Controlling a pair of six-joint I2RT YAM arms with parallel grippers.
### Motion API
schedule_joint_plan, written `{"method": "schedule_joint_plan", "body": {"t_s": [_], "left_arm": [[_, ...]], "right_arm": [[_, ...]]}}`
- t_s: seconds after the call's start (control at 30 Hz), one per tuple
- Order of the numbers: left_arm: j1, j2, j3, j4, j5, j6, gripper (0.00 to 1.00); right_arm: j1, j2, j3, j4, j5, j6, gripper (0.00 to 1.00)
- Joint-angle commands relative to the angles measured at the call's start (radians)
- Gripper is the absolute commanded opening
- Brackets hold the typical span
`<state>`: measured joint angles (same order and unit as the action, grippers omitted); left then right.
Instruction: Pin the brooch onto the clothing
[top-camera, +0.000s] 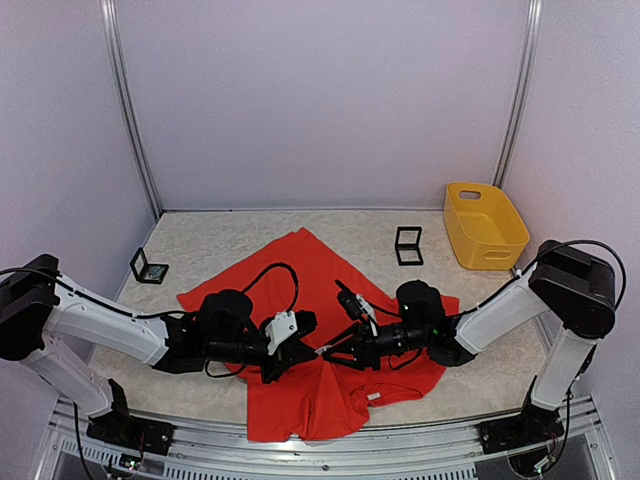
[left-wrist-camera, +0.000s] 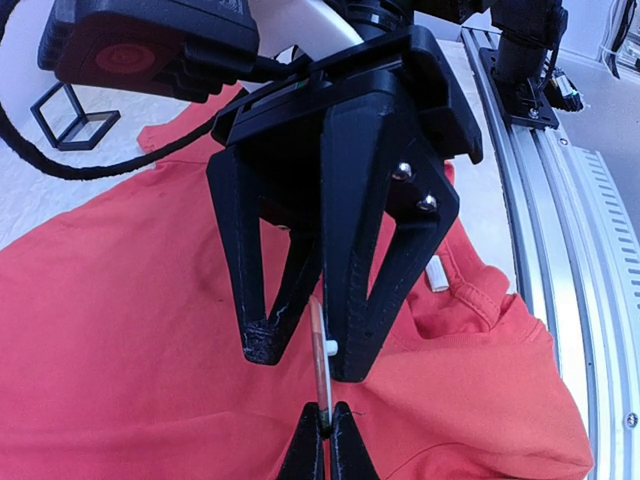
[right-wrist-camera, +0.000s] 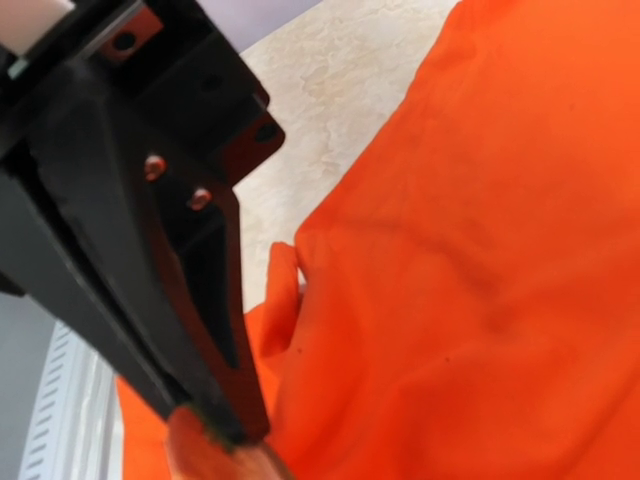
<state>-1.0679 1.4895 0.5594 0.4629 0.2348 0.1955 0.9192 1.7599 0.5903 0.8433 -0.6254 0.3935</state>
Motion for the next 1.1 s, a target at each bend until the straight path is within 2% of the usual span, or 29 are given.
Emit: {"method": "schedule_joint_plan", "body": {"t_s": [0.0, 0.27, 0.4, 0.57, 0.67, 0.73, 0.83, 0.9, 0.97, 1.07], "left_arm": [[-0.02, -0.013, -0.018, -0.016, 0.042, 0.012, 0.0], [-0.017, 0.001, -0.016, -0.02, -0.022, 0.017, 0.0], [-0.076, 0.013, 0.002, -0.062, -0.246, 0.1, 0.0], [-0.205, 0.061, 0.07, -0.196, -0.497, 0.284, 0.0], [-0.286, 0.106, 0.132, -0.336, -0.561, 0.373, 0.19], [-0.319, 0.134, 0.177, -0.435, -0.548, 0.386, 0.34], [-0.331, 0.15, 0.244, -0.58, -0.511, 0.349, 0.46], [-0.331, 0.138, 0.281, -0.651, -0.478, 0.316, 0.5], [-0.329, 0.103, 0.293, -0.672, -0.461, 0.282, 0.51], [-0.262, -0.009, 0.24, -0.574, -0.363, 0.197, 0.51]], "right_arm": [[-0.024, -0.048, -0.006, 0.011, 0.051, -0.024, 0.36], [-0.025, -0.126, -0.042, -0.081, 0.012, -0.114, 0.43], [-0.025, -0.194, -0.063, -0.178, 0.092, -0.163, 0.44], [-0.028, -0.211, -0.028, -0.381, 0.352, -0.169, 0.44], [-0.036, -0.221, -0.024, -0.439, 0.514, -0.142, 0.45], [-0.048, -0.226, -0.021, -0.468, 0.579, -0.13, 0.45], [-0.07, -0.232, -0.012, -0.517, 0.654, -0.117, 0.45], [-0.094, -0.231, -0.001, -0.572, 0.715, -0.098, 0.43], [-0.129, -0.222, 0.012, -0.639, 0.781, -0.076, 0.35], [-0.184, -0.202, 0.03, -0.727, 0.826, -0.052, 0.21]]}}
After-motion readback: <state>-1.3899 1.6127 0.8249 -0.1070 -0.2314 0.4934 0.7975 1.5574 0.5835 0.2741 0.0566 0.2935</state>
